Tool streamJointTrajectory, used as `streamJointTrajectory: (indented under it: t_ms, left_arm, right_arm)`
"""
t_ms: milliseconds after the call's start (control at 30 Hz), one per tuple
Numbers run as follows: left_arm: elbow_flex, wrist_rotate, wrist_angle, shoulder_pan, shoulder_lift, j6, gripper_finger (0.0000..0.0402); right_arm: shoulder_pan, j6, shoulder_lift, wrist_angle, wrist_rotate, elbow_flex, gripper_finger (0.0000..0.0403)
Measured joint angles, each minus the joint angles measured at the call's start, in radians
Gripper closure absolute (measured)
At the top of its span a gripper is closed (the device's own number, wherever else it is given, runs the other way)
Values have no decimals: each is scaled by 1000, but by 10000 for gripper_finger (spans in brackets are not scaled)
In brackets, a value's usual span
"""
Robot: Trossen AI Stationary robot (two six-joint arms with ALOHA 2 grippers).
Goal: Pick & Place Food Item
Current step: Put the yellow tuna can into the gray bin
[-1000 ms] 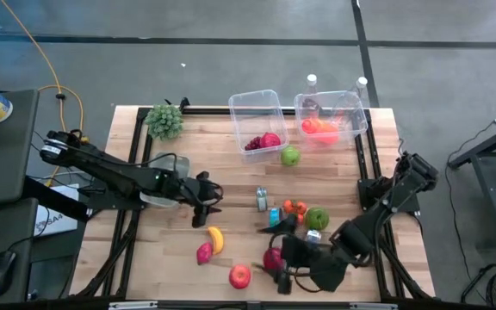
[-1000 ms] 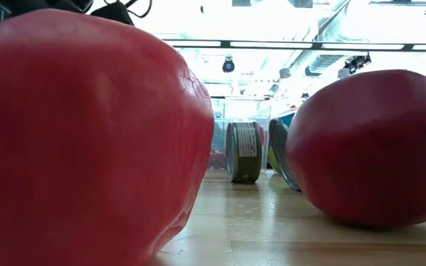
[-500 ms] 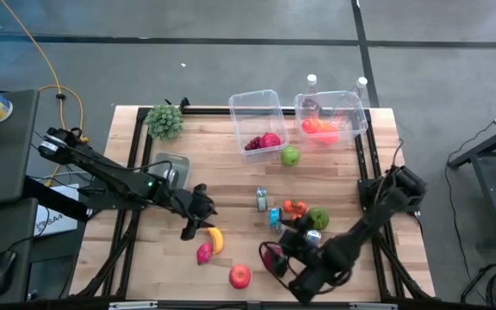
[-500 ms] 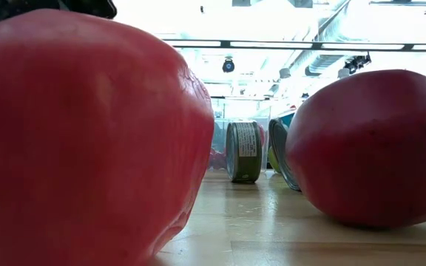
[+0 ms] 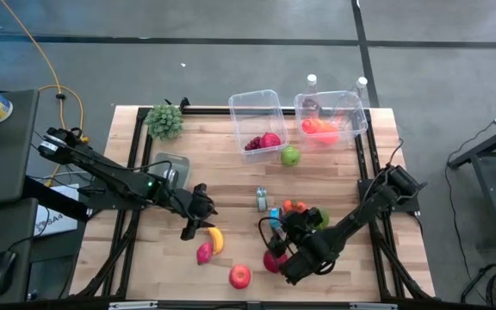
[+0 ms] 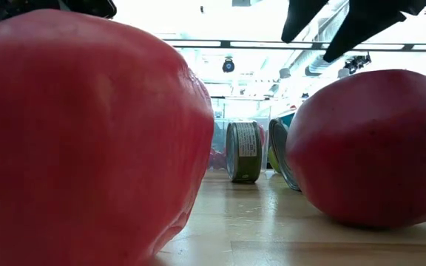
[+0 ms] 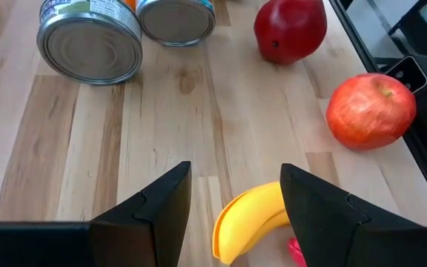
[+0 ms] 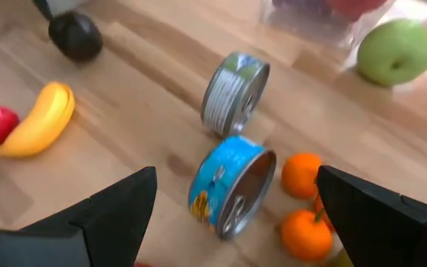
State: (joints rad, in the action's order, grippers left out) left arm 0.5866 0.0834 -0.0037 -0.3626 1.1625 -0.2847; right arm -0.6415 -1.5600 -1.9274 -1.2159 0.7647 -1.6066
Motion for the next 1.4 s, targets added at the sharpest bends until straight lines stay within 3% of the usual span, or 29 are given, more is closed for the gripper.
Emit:
streamJointTrajectory:
  t_ms: [333, 567, 1000, 1400]
  left_arm:
    - [0, -7, -4, -10, 0, -17, 202]
    - [0, -7, -4, -10, 0, -2, 202]
    - [-1, -8, -41, -9, 0, 0, 202]
    - [-1, -8, -45, -9, 0, 0, 202]
  right_arm:
    - [0, 30, 0, 111, -67, 0, 42]
    - [10, 196, -1, 227, -119, 0, 42]
    - [28, 355, -17, 353, -243, 0, 42]
    - [29, 346, -17, 368, -289, 0, 42]
